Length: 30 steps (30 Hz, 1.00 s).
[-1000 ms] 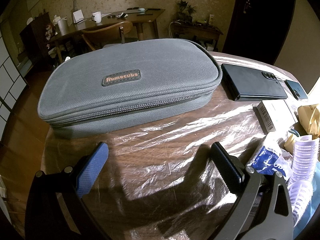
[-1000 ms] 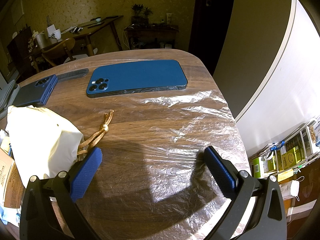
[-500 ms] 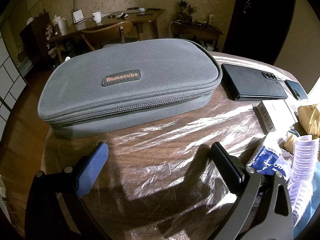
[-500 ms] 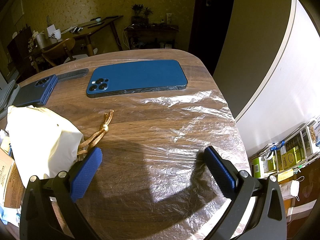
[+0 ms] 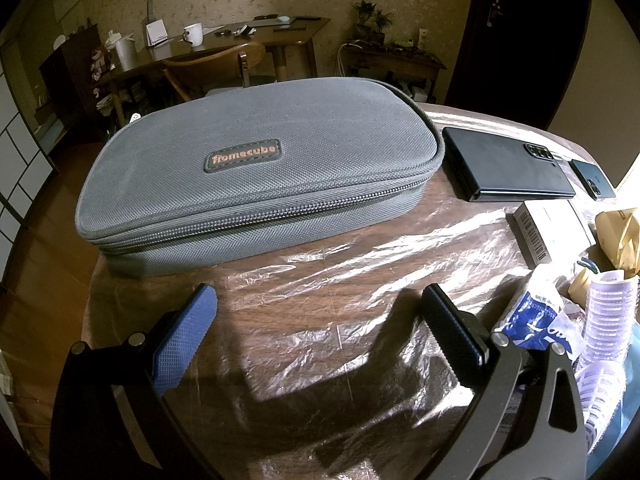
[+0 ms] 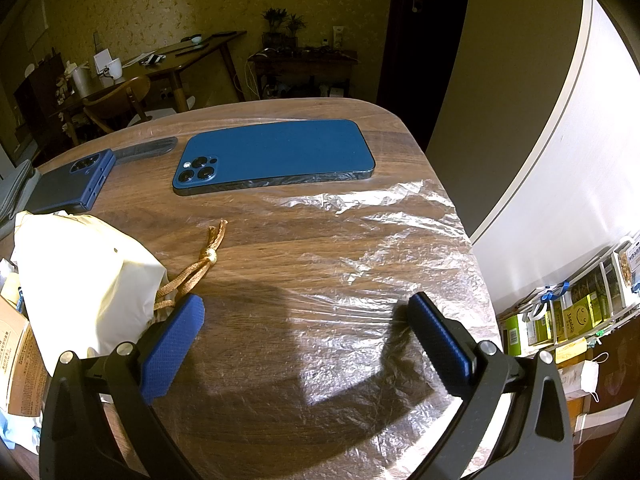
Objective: Collect trash
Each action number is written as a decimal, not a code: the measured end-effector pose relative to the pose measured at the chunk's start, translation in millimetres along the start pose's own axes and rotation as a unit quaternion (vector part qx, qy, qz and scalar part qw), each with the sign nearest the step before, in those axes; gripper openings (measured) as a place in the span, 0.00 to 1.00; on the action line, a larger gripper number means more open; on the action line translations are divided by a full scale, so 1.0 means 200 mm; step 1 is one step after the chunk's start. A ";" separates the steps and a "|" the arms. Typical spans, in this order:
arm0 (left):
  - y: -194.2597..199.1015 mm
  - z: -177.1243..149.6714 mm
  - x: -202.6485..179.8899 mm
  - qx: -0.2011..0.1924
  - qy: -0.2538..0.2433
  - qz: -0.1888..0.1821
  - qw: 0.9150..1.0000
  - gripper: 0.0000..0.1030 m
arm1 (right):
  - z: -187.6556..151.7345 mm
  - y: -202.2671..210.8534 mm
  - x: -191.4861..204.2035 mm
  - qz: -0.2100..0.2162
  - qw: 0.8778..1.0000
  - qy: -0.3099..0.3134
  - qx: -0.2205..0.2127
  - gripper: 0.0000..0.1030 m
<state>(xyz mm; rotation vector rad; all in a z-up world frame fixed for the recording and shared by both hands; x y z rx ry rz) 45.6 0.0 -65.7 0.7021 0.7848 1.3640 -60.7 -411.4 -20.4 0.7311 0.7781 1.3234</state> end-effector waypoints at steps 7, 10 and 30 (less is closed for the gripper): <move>0.00 0.00 0.01 0.000 0.000 0.000 1.000 0.99 | 0.00 0.00 0.00 0.000 1.000 0.000 0.000 0.96; 0.01 0.00 0.02 0.000 0.000 0.000 1.000 0.99 | 0.00 0.00 0.00 0.000 1.000 0.000 0.000 0.96; 0.75 -0.02 -0.33 -0.101 -0.127 -0.125 0.979 0.99 | 0.18 0.47 0.05 0.051 0.985 0.124 -0.108 0.96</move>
Point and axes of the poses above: each gripper's, at about its wrist camera, not at the fingertips, and y roughly against the way its jaws point, x to its left, z to its top, the point moved 8 cm from there along -y, roughly the way its jaws point, and after that the axes turned 5 degrees about -z, right-handed, at the moved point
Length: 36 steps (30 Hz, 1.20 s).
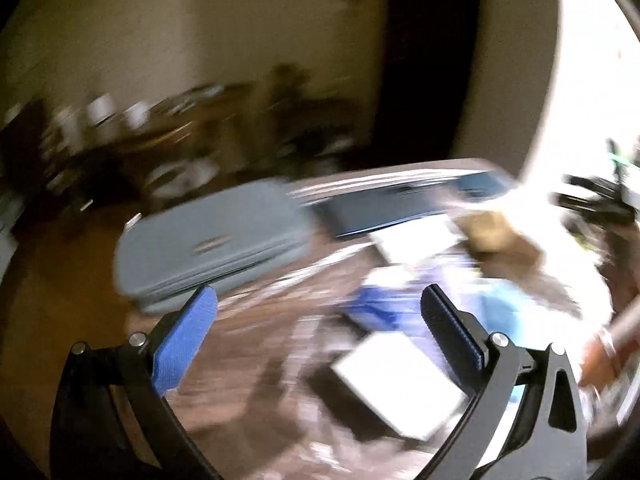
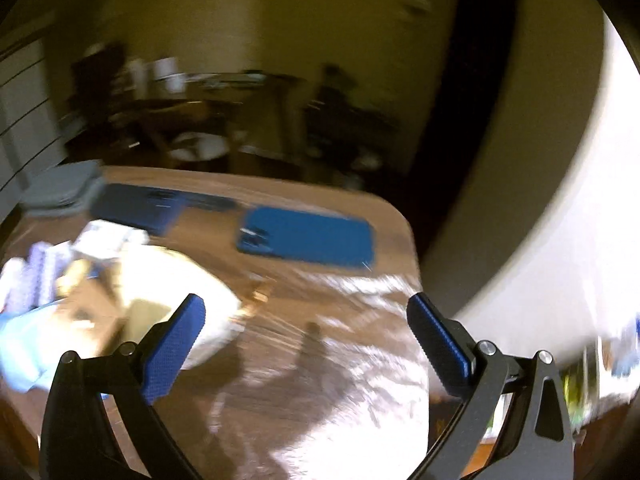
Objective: Collect trash
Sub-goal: 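Grasp the blue cloth bag with the left tool while the right tool grasps the yellow paper bag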
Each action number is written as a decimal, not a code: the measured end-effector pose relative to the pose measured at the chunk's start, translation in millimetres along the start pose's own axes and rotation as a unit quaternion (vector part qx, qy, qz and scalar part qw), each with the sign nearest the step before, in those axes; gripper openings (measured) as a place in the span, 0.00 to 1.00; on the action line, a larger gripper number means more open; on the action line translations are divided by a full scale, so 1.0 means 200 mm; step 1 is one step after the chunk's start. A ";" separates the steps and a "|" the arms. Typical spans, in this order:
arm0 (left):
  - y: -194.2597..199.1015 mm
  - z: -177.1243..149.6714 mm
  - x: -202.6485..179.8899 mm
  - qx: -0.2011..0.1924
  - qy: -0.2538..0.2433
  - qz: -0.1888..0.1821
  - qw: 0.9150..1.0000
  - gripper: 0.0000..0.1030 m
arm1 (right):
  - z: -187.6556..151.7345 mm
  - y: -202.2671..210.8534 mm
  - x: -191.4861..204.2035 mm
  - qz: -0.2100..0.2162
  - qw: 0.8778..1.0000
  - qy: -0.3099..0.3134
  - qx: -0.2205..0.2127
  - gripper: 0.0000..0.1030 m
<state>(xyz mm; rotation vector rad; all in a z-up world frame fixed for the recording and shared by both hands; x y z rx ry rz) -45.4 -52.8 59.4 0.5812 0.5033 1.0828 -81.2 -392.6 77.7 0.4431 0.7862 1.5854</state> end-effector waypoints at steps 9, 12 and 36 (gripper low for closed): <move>-0.09 -0.07 -0.72 0.039 -0.133 -0.112 0.984 0.99 | 0.12 -0.14 0.44 0.064 0.992 0.107 0.024 0.96; -0.17 -0.12 -0.82 0.057 -0.152 -0.115 0.980 0.99 | 0.10 -0.23 0.52 0.078 0.988 0.125 0.048 0.96; -0.31 -0.26 -0.76 0.129 -0.083 -0.173 0.973 0.99 | -0.07 -0.52 0.53 0.151 0.974 0.047 0.162 0.96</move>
Point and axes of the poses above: each gripper's, at about its wrist camera, not at the fingertips, and y roughly against the way its jaws point, x to its left, z to its top, the point moved 8 cm from there along -y, roughly the way its jaws point, and after that the axes turned 5 degrees about -z, right-handed, at the moved point
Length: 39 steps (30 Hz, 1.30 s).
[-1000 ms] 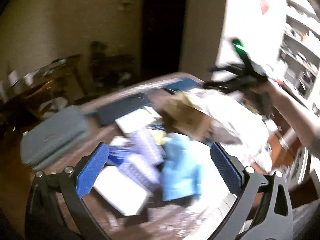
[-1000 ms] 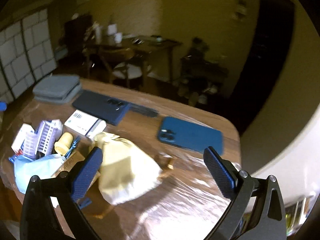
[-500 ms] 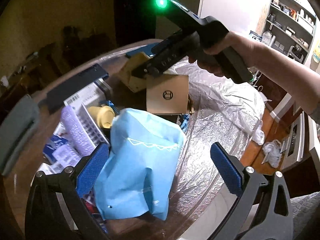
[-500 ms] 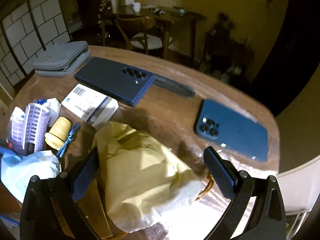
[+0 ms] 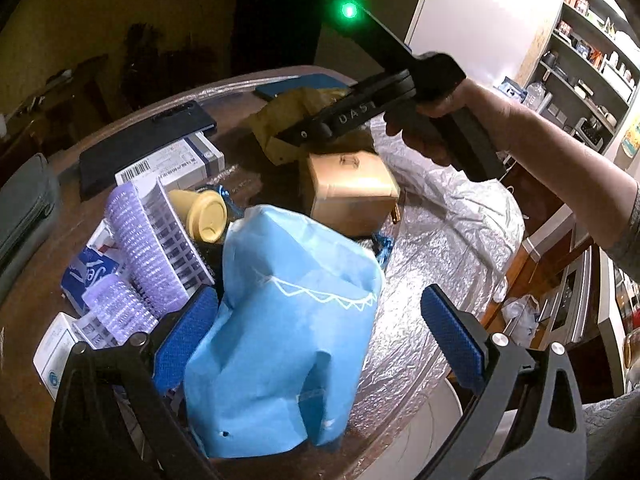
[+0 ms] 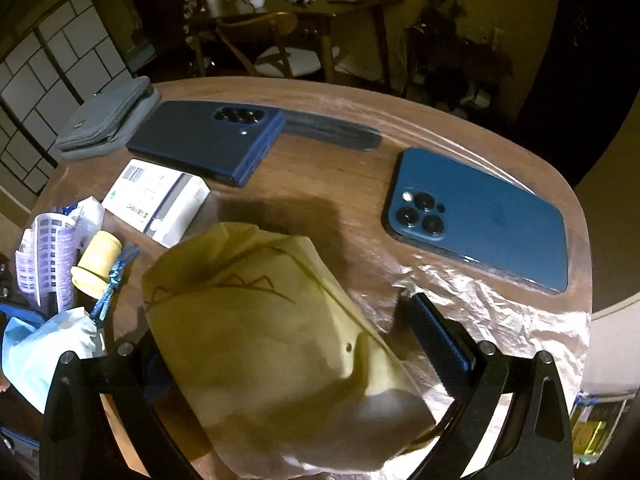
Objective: Collect trash
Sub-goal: 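Grasp the blue cloth bag with the left tool while the right tool grasps the yellow paper bag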
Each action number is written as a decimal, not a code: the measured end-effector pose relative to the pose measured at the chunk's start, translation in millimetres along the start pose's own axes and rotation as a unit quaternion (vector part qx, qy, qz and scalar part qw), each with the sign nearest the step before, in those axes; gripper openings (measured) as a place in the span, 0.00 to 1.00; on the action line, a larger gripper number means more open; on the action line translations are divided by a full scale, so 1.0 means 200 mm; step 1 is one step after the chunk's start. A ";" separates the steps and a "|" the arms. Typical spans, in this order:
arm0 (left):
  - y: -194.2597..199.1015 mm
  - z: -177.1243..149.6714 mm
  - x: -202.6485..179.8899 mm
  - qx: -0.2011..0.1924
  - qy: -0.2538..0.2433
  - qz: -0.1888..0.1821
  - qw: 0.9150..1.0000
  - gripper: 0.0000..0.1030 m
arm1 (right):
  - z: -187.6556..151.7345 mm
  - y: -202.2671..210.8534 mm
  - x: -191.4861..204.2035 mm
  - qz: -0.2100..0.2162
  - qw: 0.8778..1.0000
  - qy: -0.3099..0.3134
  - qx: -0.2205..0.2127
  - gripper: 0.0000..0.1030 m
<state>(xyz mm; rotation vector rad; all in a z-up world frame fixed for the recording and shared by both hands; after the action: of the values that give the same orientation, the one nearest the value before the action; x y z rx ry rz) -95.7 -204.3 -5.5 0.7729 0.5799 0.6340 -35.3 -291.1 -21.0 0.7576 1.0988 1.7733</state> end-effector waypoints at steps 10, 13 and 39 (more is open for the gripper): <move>-0.05 -0.01 -0.02 0.018 -0.015 -0.006 1.000 0.67 | 0.00 0.09 0.00 0.038 0.999 -0.025 -0.029 0.63; -0.05 0.00 -0.02 0.016 -0.007 -0.017 1.000 0.57 | 0.00 0.14 -0.03 0.043 0.997 -0.042 -0.047 0.59; 0.35 0.08 -0.15 -0.107 0.027 -0.037 0.993 0.55 | -0.21 0.84 -0.01 0.006 0.976 -0.076 -0.203 0.58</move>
<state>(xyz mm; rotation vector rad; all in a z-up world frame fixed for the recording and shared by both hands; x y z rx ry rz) -125.7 -193.8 64.4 0.5324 0.5769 0.6375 -130.3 -342.4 113.9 0.6335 0.6024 1.8363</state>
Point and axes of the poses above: each gripper's, at about its wrist camera, not at the fingertips, and y roughly against the way its jaws point, x to its left, z to its top, the point moved 8 cm from there along -y, roughly the way its jaws point, and after that the axes turned 5 degrees about -z, right-handed, at the moved point
